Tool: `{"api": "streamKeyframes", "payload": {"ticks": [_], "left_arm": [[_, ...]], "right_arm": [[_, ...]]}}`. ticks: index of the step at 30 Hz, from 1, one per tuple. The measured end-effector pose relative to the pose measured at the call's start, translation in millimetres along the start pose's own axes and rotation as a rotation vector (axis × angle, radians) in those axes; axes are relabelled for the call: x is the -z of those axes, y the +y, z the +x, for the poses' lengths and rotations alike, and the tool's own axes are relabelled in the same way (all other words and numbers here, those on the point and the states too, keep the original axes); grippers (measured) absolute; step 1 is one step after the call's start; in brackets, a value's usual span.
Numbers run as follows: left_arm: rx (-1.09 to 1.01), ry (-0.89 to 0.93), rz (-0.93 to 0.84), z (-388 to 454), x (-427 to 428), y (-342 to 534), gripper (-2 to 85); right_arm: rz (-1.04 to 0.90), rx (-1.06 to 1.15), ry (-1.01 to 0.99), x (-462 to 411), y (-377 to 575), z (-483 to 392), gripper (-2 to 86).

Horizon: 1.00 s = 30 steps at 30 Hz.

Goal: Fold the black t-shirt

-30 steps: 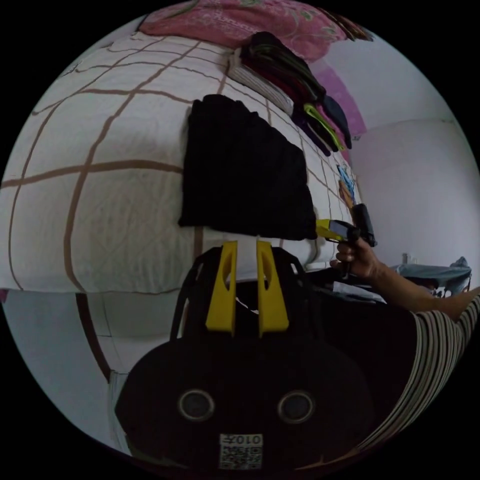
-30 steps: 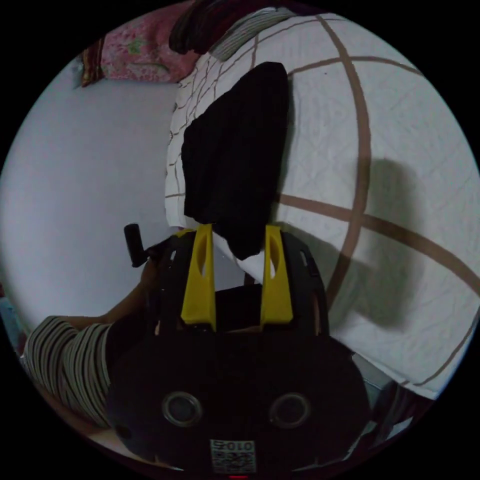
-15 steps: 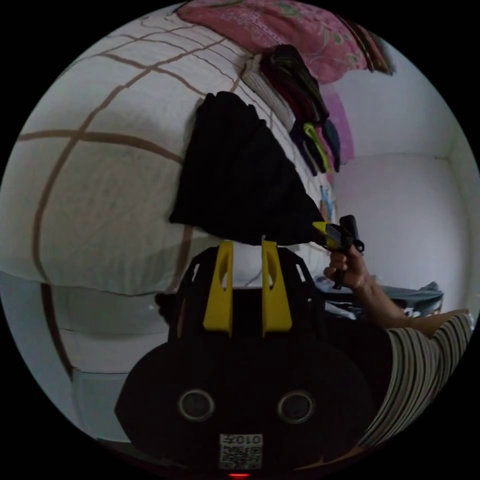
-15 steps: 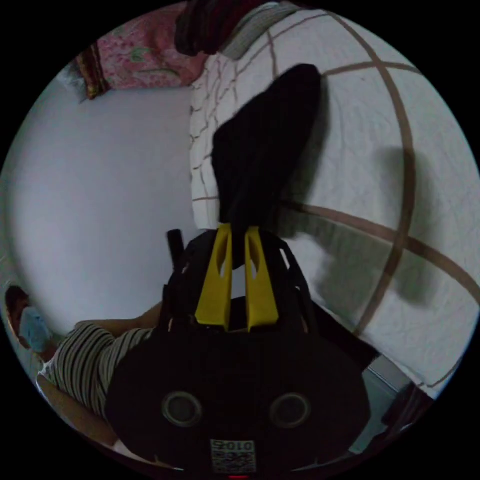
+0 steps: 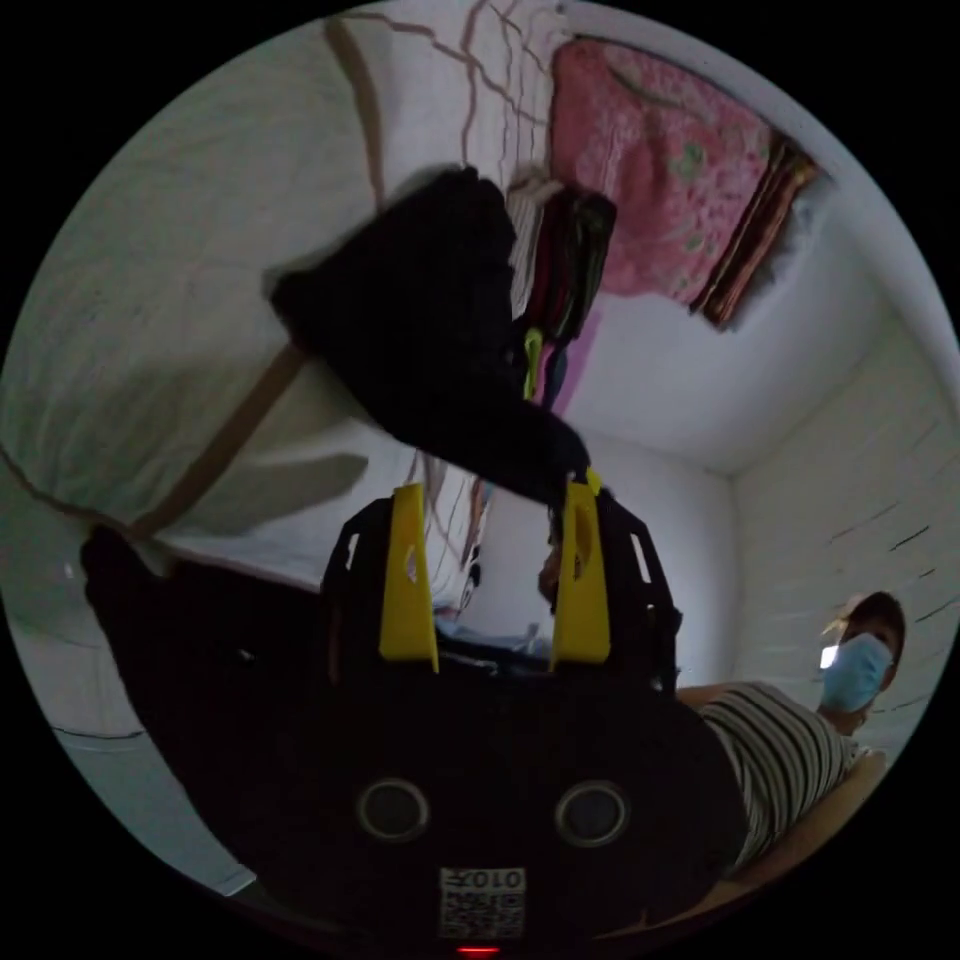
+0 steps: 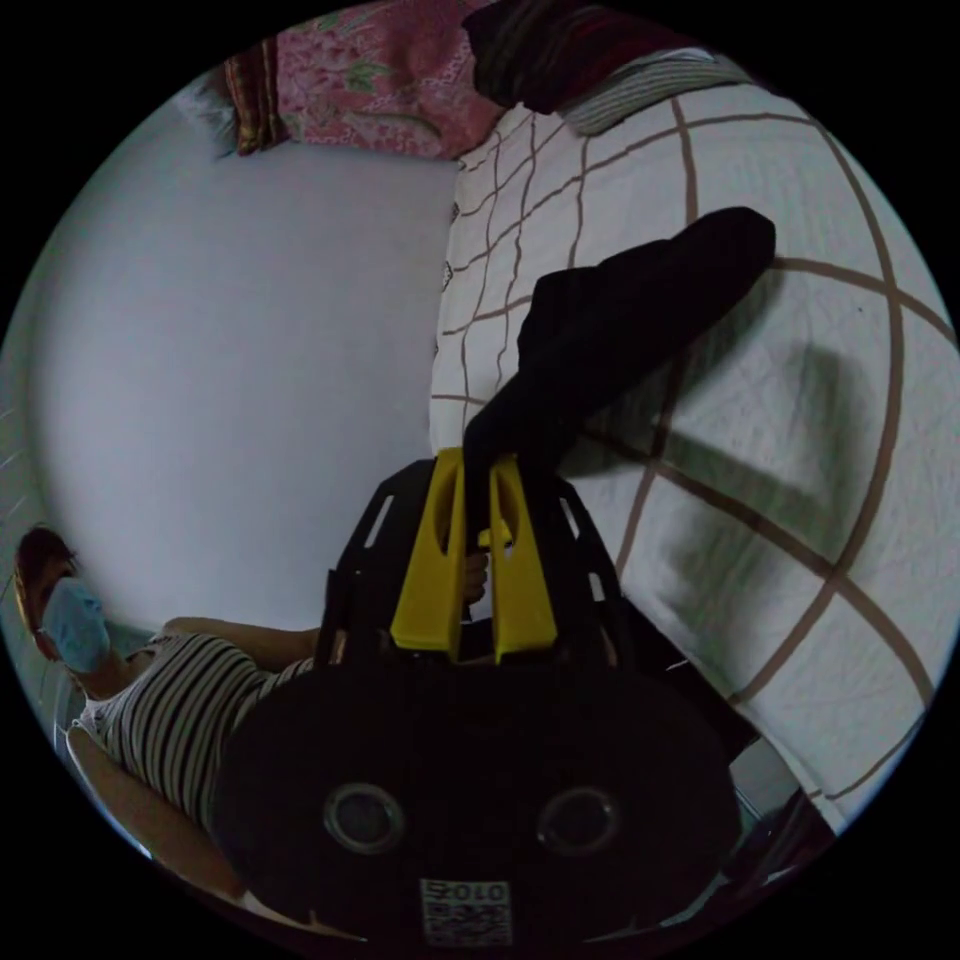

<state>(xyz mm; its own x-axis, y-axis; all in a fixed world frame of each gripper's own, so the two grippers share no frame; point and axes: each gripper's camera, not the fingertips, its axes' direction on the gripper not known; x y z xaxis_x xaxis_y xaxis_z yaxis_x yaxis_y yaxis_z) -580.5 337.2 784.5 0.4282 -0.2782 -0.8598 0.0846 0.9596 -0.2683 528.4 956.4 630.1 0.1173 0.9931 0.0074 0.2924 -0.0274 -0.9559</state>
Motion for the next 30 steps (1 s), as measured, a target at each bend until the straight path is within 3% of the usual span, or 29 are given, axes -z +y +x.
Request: {"api": "streamKeyframes", "payload": {"ticks": [5, 12, 25, 30], "left_arm": [[0.036, 0.082, 0.112, 8.5, -0.9, -15.9, 20.5], [0.101, 0.042, 0.185, 23.1, -13.7, -28.9, 20.9], [-0.108, -0.308, 0.093, 144.2, -82.2, -71.0, 8.3], [-0.185, -0.326, 0.068, 194.1, -115.5, -82.6, 7.4]], "right_arm": [[-0.007, -0.017, -0.002, 29.9, 17.2, 5.1, 5.4], [-0.011, -0.031, -0.009, 78.4, 37.1, 7.5, 5.3], [-0.003, -0.116, 0.052, 193.6, 72.0, 15.8, 5.2], [0.033, -0.119, 0.031, 243.9, 79.8, 8.8, 5.2]]}}
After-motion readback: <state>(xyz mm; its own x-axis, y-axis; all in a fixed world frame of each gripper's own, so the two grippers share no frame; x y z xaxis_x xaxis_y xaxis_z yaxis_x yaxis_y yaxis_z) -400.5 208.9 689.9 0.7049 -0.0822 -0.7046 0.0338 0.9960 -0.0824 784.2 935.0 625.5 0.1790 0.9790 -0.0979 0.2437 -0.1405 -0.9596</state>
